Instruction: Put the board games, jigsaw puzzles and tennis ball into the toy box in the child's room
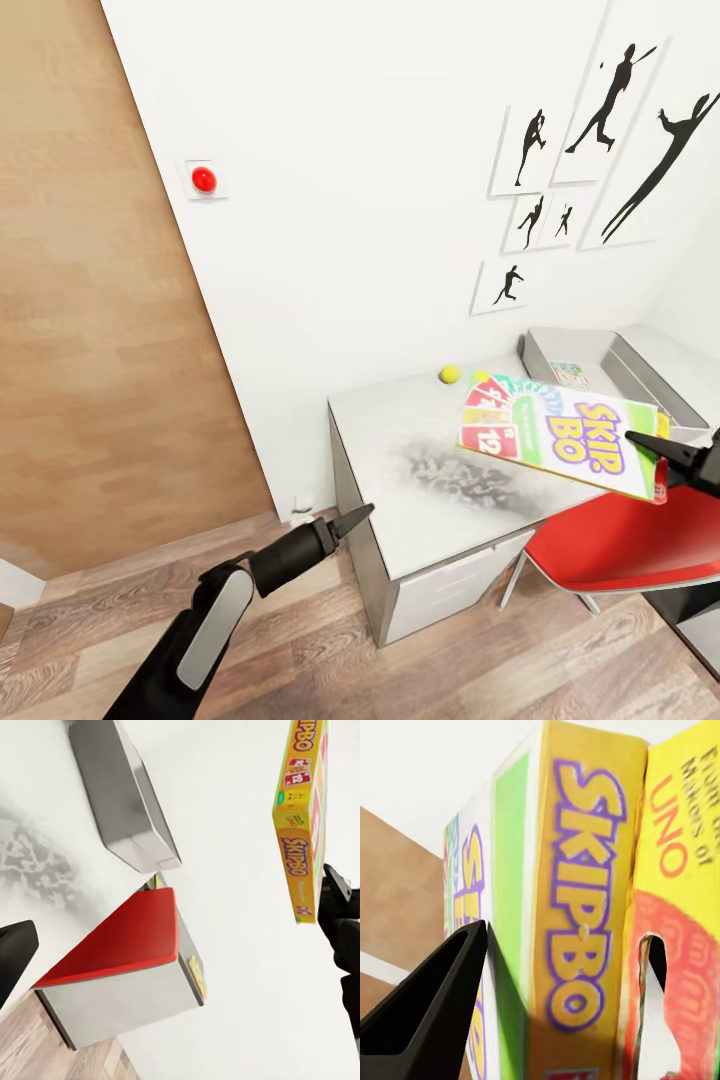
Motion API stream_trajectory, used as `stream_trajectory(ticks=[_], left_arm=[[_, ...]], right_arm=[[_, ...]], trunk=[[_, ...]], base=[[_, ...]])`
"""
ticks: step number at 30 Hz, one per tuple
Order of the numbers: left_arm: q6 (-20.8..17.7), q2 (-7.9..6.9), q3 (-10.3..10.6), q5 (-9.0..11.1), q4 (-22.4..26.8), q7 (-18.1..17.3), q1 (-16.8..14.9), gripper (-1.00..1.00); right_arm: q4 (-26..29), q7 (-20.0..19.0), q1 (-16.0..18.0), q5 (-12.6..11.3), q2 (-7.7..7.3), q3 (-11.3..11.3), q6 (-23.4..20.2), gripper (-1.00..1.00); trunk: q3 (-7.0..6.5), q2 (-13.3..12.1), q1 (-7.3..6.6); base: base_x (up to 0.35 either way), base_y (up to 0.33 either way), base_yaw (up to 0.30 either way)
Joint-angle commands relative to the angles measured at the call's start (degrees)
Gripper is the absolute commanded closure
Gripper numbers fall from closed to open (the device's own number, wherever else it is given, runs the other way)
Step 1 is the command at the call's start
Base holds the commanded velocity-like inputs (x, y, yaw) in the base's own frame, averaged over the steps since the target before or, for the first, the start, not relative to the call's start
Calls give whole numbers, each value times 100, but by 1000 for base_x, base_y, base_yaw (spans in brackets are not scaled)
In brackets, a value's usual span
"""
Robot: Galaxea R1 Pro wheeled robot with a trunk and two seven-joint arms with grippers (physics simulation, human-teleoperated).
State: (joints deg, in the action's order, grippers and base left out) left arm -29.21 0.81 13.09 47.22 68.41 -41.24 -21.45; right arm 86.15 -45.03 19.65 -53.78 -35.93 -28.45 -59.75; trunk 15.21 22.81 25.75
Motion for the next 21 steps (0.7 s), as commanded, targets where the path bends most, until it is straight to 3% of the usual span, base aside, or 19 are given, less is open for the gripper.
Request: stream_trajectory(ticks=[1, 9, 15, 19, 21], left_arm=[[-45, 28, 4, 40, 1, 24, -12, -100], [-146, 374, 29, 34, 2, 547, -231, -100], [-320, 590, 472, 88, 7, 1206, -622, -100], [-526, 658, 713, 295, -36, 1518, -890, -100], [-776, 681, 811, 574, -47, 1740, -1093, -100]], right_arm=[[-3, -24, 0, 25, 10, -44, -25, 100], [-175, 138, 61, 20, 27, -186, -25, 100], [-568, 602, 570, 2, 14, -328, -25, 100], [-757, 994, 975, 2, 2, -506, -25, 100], [-873, 1287, 1165, 1, -6, -671, -25, 100]], trunk=[[10, 11, 3], [10, 11, 3], [10, 11, 3], [10, 11, 3], [10, 11, 3]], base=[[0, 0, 0], [0, 0, 0], [0, 0, 0], [0, 0, 0], [0, 0, 0]])
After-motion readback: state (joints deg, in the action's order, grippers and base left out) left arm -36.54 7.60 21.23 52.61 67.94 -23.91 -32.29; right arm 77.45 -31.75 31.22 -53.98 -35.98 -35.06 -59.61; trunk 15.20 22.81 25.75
